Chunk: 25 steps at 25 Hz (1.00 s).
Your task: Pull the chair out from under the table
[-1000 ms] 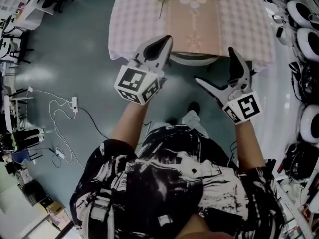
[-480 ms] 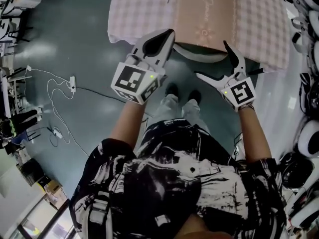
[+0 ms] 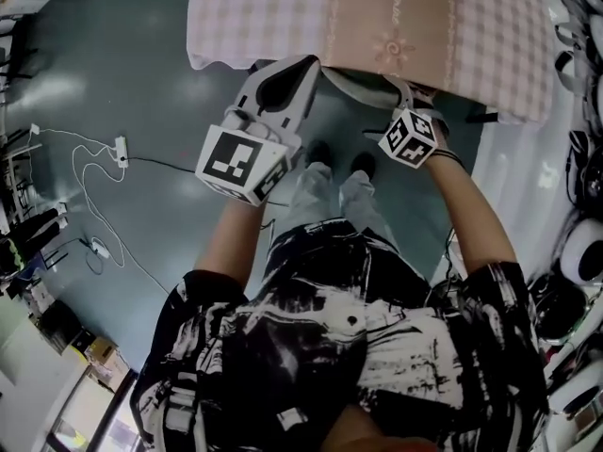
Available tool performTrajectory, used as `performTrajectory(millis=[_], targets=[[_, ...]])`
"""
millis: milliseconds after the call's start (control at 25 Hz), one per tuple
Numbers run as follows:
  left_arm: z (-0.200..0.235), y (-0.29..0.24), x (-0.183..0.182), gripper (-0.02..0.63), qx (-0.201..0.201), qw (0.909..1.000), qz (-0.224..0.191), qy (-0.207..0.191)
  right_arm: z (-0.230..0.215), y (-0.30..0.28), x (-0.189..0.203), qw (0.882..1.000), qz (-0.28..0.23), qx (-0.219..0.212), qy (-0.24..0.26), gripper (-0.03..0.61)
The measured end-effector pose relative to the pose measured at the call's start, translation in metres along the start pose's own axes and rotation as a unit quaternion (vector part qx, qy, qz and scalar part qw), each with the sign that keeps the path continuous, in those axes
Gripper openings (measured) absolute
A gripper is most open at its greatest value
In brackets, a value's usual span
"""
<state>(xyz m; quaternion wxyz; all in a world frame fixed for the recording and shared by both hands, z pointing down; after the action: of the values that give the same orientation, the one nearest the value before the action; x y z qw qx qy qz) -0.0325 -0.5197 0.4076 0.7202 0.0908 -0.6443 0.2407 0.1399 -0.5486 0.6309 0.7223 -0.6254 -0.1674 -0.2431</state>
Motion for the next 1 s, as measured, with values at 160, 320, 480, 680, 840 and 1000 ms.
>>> performTrajectory(millis=[160, 320, 480, 680, 840, 1000], targets=[[0.012, 0.007, 0.013, 0.0, -0.009, 0.9998, 0.009, 0.012, 0.006, -0.049, 0.017, 0.994, 0.09, -0.037, 0.059, 0.575], [0.022, 0.012, 0.026, 0.0, -0.019, 0.9995, 0.015, 0.019, 0.002, -0.081, 0.032, 0.987, 0.136, -0.046, 0.076, 0.575], [0.03, 0.021, 0.026, 0.0, -0.024, 0.9992, 0.02, 0.024, -0.001, -0.095, 0.03, 0.982, 0.165, -0.042, 0.078, 0.572], [0.033, 0.015, 0.027, 0.0, -0.02, 0.9993, 0.022, 0.024, -0.004, -0.107, 0.045, 0.973, 0.208, -0.012, 0.103, 0.343], [0.035, 0.005, 0.029, 0.0, -0.016, 0.9994, 0.019, 0.023, -0.008, -0.109, 0.047, 0.969, 0.218, 0.012, 0.116, 0.178], [0.035, -0.008, 0.031, 0.0, -0.008, 0.9996, 0.016, 0.023, -0.008, -0.11, 0.047, 0.969, 0.217, 0.017, 0.117, 0.167]])
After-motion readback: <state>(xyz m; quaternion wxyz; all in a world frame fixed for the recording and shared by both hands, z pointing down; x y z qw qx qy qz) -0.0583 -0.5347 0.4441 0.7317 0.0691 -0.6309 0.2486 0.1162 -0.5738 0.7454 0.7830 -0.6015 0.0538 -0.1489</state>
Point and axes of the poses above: the fingertips, and each gripper's own axes: y backward along the fingers, z to its left, x out of its underside, the point moved 7 cm from there along y, backward along the fingers
